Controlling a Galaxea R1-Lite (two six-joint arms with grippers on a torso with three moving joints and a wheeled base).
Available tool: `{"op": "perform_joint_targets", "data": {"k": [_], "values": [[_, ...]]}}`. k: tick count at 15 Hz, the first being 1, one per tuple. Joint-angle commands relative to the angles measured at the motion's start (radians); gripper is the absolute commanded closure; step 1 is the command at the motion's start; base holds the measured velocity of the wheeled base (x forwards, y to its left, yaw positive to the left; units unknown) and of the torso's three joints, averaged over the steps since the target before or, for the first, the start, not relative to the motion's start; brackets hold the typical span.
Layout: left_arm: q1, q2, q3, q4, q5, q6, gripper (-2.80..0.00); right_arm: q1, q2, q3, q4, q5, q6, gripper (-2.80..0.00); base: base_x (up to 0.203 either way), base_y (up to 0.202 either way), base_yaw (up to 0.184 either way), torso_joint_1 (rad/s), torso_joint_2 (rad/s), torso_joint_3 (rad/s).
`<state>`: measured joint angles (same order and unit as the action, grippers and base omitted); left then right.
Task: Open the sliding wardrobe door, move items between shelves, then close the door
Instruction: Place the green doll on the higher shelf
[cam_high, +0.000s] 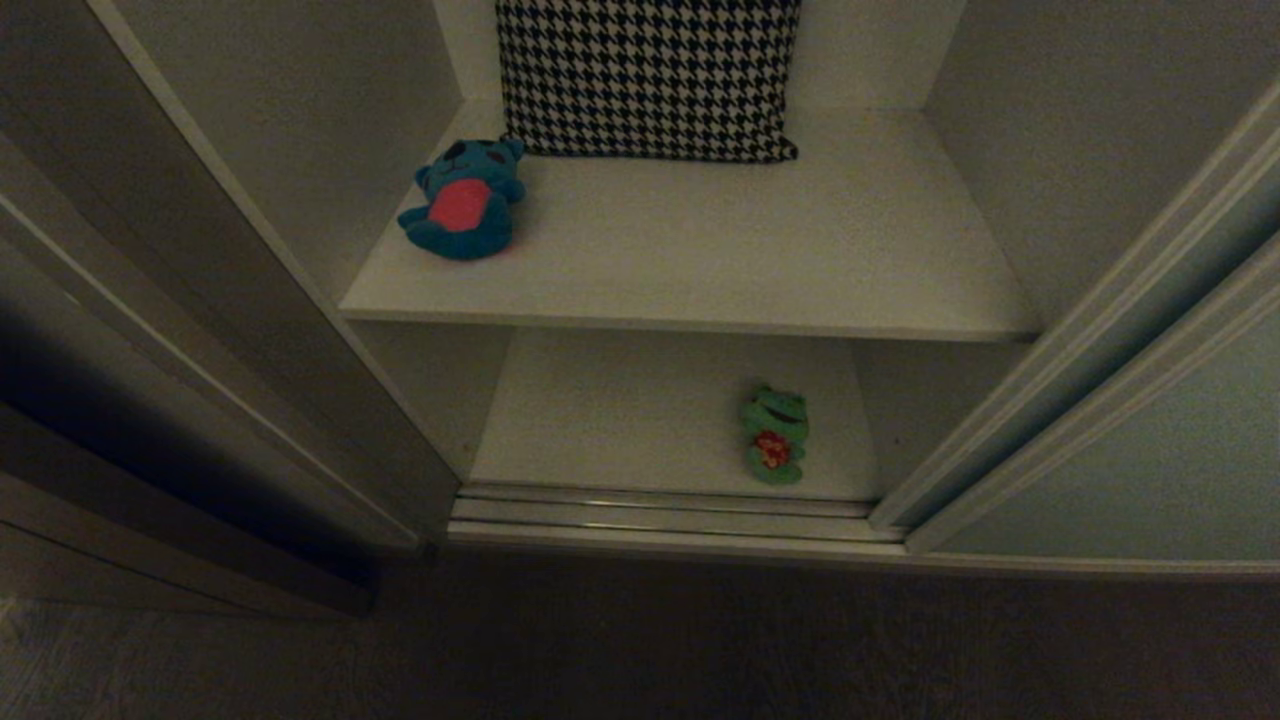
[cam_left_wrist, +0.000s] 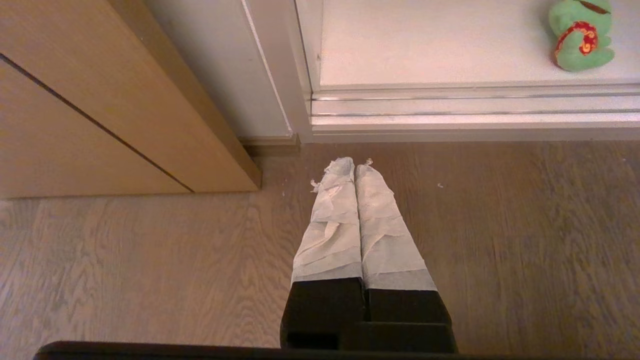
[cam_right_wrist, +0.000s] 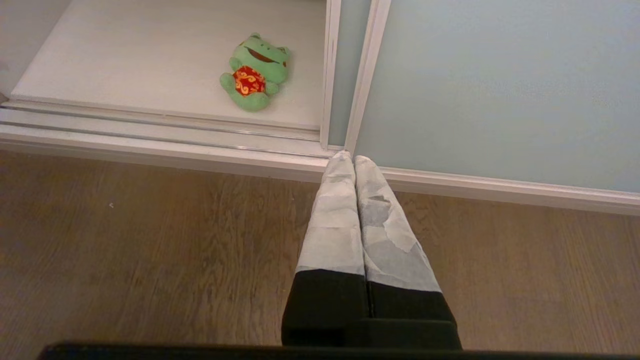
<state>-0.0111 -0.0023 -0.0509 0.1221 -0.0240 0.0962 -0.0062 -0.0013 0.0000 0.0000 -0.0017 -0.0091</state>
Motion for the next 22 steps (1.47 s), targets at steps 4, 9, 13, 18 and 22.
{"op": "perform_joint_targets", "data": {"k": [4,9,13,18,22], "values": [[0.0,0.005,0.0,0.005,0.001,0.002,0.0,0.0,0.0,0.0,0.0,0.0,0.0,0.0,0.0,0.0,0.0,0.0,0.0,0.0],[0.0,0.005,0.003,-0.001,0.003,-0.001,0.0,0.0,0.0,0.001,0.0,0.001,0.0,0.0,0.0,0.0,0.0,0.0,0.0,0.0],[0.0,0.007,0.003,0.001,0.003,-0.002,0.0,0.0,0.0,0.0,0.0,0.002,0.0,0.0,0.0,0.0,0.0,0.0,0.0,0.0],[-0.001,0.006,0.003,-0.001,0.003,0.0,0.0,0.0,0.0,0.0,0.0,0.0,0.0,0.0,0.0,0.0,0.0,0.0,0.0,0.0],[-0.001,0.007,0.003,-0.001,0.003,-0.001,0.0,0.0,0.0,0.001,0.0,0.0,0.0,0.0,0.006,0.113,-0.007,0.006,0.0,0.006]]}}
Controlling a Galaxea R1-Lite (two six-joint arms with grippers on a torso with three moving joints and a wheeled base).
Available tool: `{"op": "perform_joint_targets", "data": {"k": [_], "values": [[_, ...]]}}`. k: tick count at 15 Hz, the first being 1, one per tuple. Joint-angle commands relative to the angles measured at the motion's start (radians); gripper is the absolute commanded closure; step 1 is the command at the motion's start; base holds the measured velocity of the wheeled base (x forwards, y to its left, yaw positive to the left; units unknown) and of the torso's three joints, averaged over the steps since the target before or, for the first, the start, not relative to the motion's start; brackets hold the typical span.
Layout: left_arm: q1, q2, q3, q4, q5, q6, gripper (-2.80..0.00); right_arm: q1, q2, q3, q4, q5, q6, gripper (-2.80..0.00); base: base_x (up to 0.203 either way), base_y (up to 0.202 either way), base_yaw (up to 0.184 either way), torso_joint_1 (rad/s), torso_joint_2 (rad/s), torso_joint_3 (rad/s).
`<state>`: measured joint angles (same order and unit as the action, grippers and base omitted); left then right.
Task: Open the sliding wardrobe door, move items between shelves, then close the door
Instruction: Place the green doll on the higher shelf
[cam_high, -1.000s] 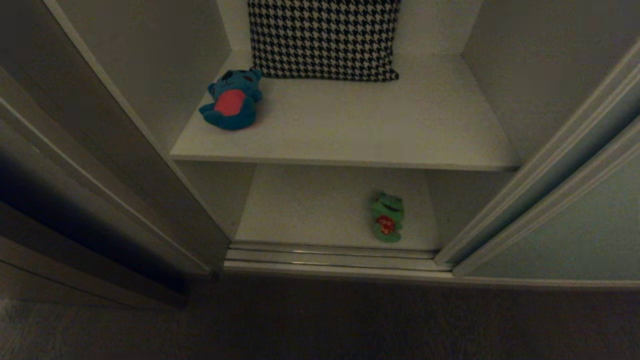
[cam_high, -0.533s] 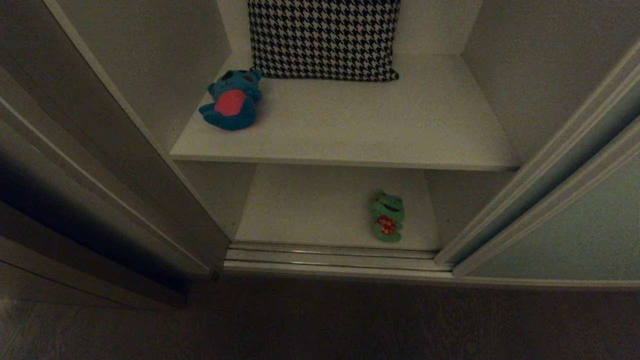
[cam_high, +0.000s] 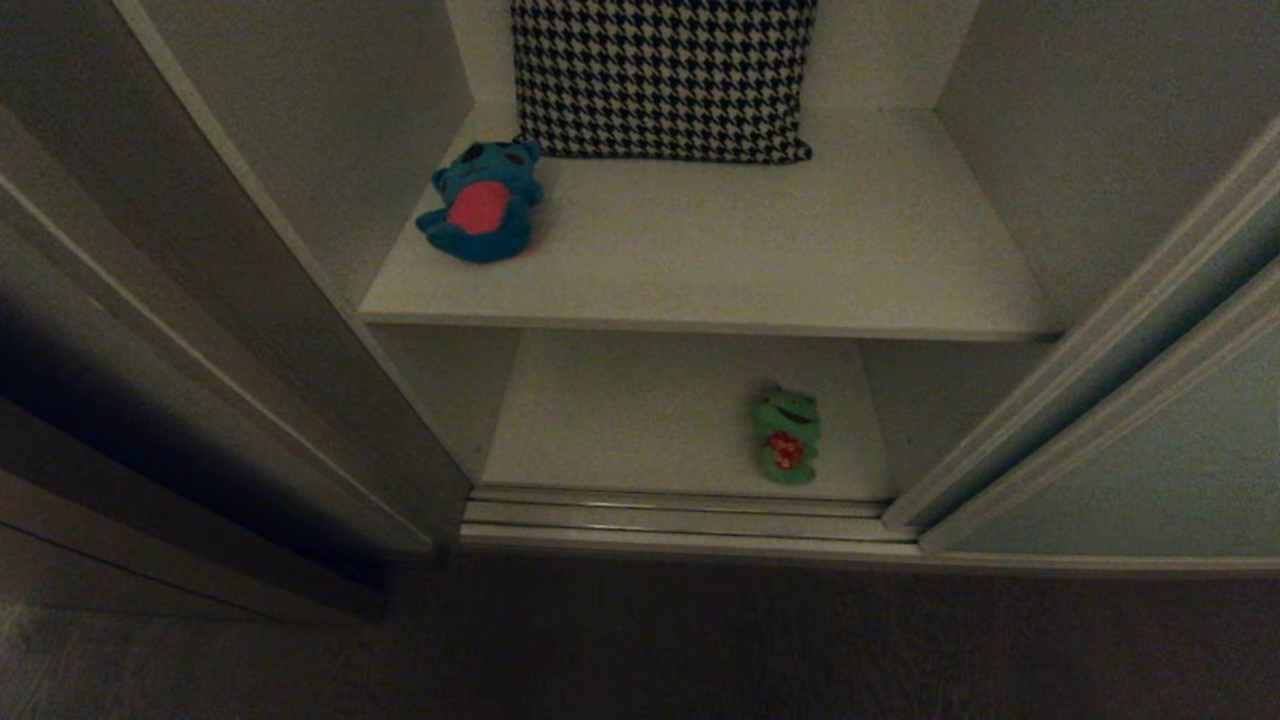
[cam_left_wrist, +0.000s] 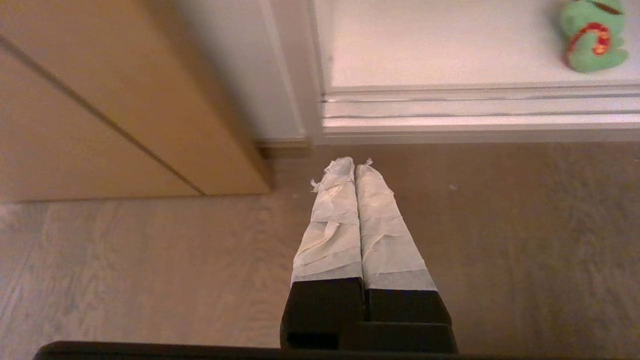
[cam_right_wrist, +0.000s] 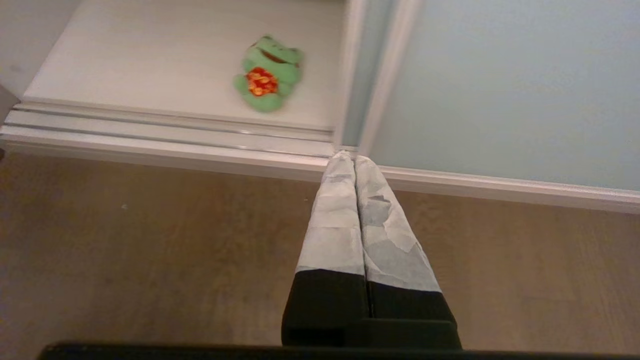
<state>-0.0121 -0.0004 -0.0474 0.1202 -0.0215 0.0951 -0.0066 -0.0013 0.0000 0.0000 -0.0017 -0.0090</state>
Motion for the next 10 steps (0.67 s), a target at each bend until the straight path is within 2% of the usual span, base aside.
{"op": "perform_joint_targets", "data": {"k": [1,10], "values": [[0.0,0.004,0.0,0.001,0.0,-0.002,0.0,0.0,0.0,0.0,0.0,0.0,0.0,0.0,0.0,0.197,0.001,0.006,-0.01,-0.002],[0.001,0.003,0.0,0.001,0.0,-0.002,0.0,0.0,0.0,0.001,0.0,0.001,0.0,0.0,0.0,0.195,-0.002,0.003,0.0,0.001]]}}
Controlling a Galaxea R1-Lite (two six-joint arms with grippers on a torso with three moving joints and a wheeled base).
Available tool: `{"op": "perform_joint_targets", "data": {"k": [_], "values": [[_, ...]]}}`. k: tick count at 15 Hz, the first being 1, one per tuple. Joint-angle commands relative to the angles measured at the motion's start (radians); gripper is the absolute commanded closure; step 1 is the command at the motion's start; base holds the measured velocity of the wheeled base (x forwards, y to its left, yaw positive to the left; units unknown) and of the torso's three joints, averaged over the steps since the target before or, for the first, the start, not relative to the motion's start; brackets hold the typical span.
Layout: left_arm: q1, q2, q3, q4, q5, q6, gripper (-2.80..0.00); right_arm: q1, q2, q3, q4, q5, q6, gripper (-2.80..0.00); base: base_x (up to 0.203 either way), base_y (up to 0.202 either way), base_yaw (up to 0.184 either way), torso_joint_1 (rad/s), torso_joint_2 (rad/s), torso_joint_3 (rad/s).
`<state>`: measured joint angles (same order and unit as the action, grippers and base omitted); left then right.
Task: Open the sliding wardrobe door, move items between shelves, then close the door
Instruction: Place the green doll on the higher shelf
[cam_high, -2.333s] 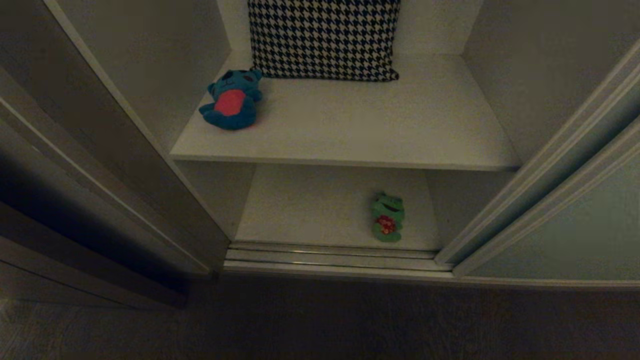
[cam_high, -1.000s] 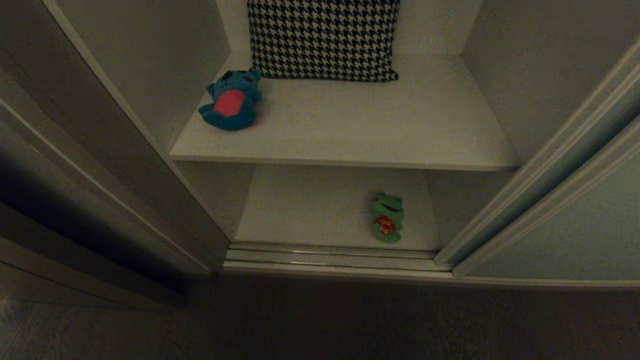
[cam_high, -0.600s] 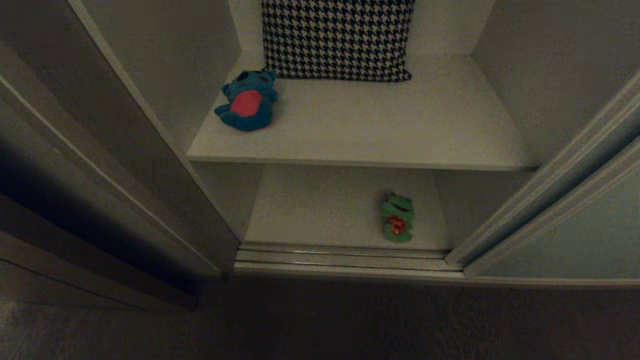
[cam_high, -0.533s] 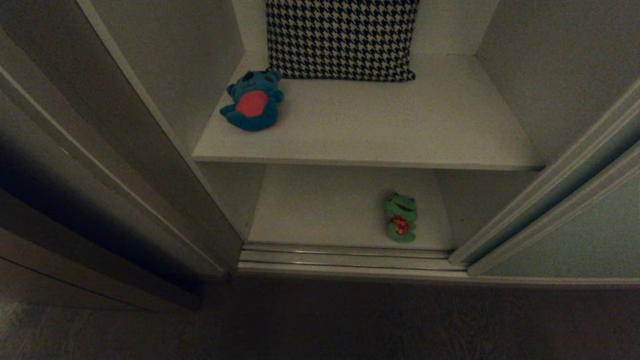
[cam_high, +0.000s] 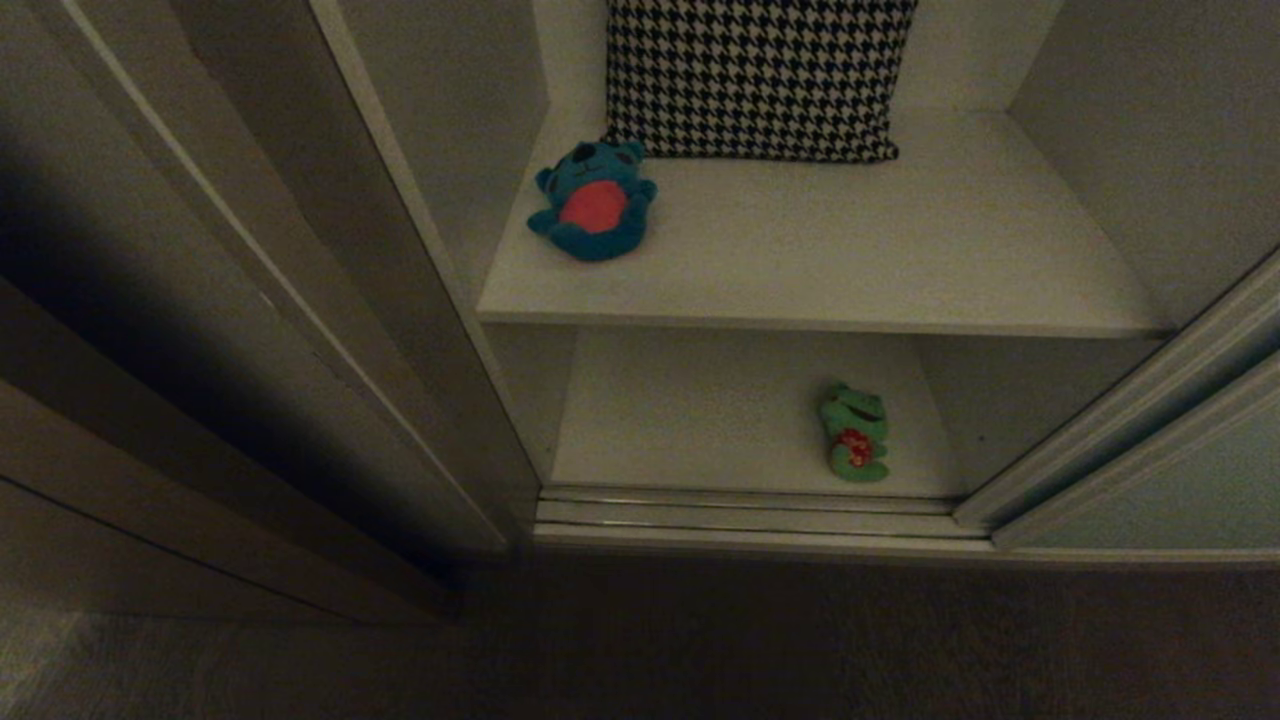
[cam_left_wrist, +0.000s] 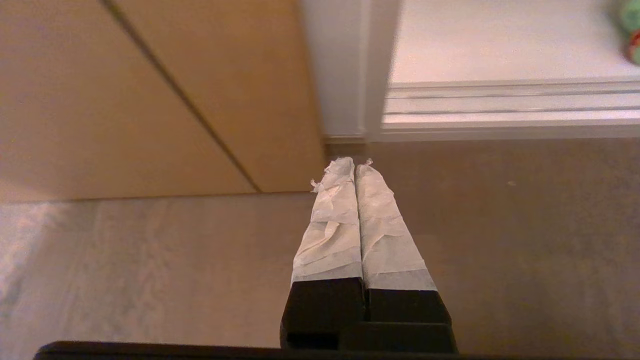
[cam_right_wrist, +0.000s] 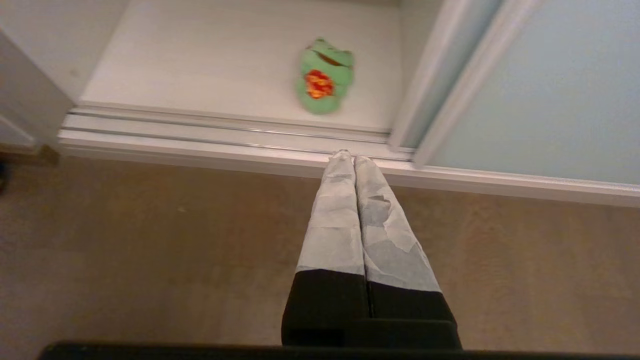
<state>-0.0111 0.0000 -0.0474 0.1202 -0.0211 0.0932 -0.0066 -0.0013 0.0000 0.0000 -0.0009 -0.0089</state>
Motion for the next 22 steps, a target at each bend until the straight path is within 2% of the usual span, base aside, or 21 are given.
{"op": "perform_joint_targets", "data": {"k": [1,8,22], "values": [[0.0,0.003,0.0,0.001,0.0,0.0,0.0,0.0,0.0,0.002,0.0,-0.001,0.0,0.0,0.0,0.195,-0.002,-0.001,0.0,-0.001],[0.0,0.003,0.0,-0.001,0.0,-0.001,0.0,0.0,0.0,0.002,0.0,-0.001,0.0,0.0,0.0,0.172,-0.001,0.003,0.0,0.002],[0.0,0.003,0.0,-0.001,0.0,-0.006,0.0,0.0,0.0,0.002,0.0,-0.001,0.0,0.0,0.0,0.0,0.0,0.0,0.0,0.0]]}}
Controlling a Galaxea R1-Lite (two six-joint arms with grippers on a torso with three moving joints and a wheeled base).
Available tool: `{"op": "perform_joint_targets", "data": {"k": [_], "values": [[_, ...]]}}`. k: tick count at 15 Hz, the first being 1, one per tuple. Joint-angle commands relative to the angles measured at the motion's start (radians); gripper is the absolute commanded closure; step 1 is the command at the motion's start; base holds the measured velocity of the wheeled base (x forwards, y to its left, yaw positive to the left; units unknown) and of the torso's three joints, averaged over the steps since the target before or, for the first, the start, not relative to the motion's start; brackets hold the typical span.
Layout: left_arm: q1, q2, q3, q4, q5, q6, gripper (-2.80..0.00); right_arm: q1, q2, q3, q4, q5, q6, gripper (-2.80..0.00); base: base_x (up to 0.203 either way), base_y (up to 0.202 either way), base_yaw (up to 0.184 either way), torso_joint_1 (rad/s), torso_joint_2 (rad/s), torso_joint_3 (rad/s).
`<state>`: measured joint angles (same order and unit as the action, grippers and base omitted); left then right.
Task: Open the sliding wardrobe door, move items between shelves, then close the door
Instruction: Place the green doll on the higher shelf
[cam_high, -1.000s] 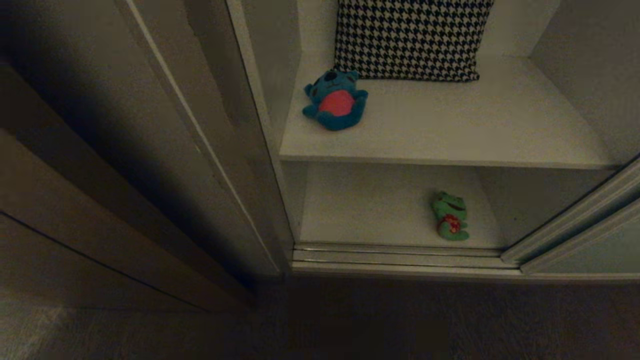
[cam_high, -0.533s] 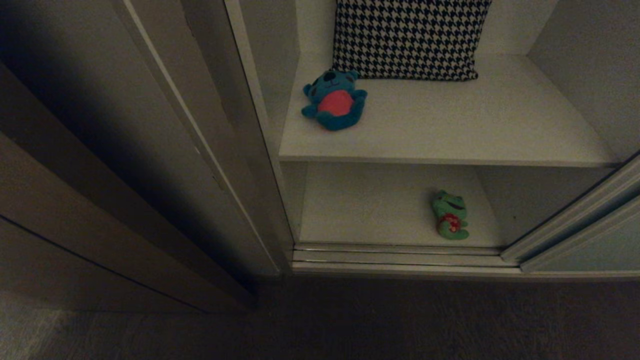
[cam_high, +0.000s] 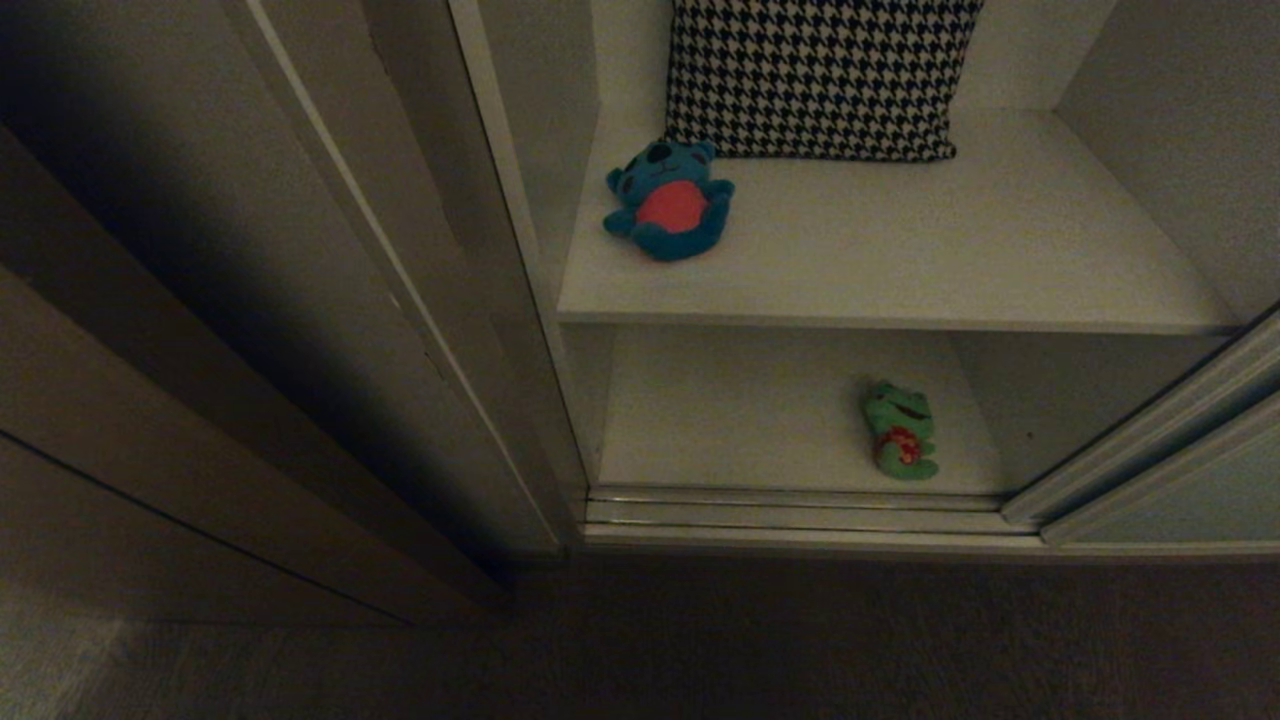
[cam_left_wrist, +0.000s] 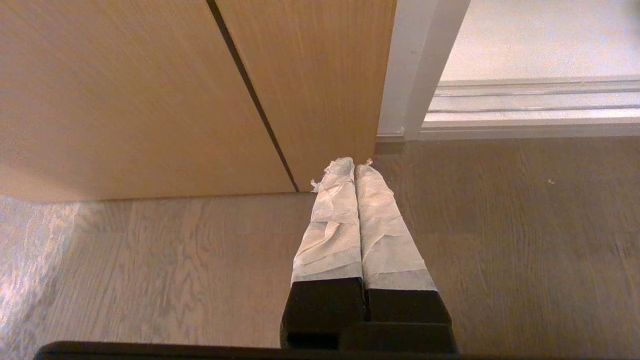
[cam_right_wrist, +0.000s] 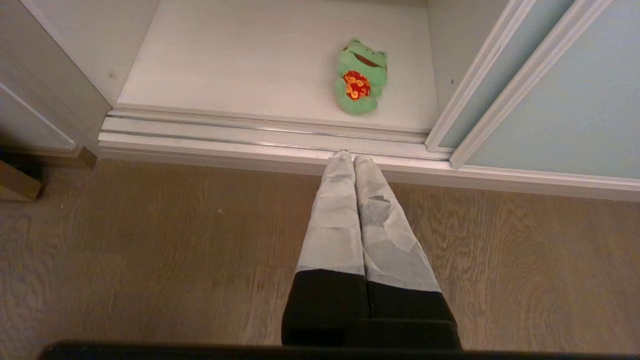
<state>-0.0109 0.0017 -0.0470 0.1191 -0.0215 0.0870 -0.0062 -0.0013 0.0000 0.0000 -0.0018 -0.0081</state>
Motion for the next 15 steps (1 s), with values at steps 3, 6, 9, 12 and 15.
{"op": "perform_joint_targets", "data": {"k": [3,6,9,12,15], "values": [[0.0,0.001,0.001,0.001,-0.001,0.0,0.0,0.0,0.0,0.0,0.0,0.001,-0.001,0.0,0.0,0.0,0.0,0.0,0.0,0.0],[-0.001,0.001,0.001,0.001,0.0,0.0,0.0,0.0,0.0,0.001,0.0,0.0,0.002,0.0,0.0,0.0,0.0,0.0,0.0,0.0],[0.0,0.001,0.001,0.001,0.0,0.0,0.0,0.0,0.0,0.002,0.0,0.0,0.001,0.0,0.0,0.0,0.0,0.0,0.0,0.0],[0.0,0.001,-0.001,0.001,0.0,0.0,0.0,0.0,0.001,-0.003,0.015,0.003,-0.032,0.0,0.0,0.0,0.0,0.0,0.0,0.0],[0.0,0.001,0.0,0.001,0.0,0.0,0.0,0.0,0.012,-0.02,0.058,0.0,-0.029,0.0,0.0,0.0,0.0,0.0,0.0,0.0]]}}
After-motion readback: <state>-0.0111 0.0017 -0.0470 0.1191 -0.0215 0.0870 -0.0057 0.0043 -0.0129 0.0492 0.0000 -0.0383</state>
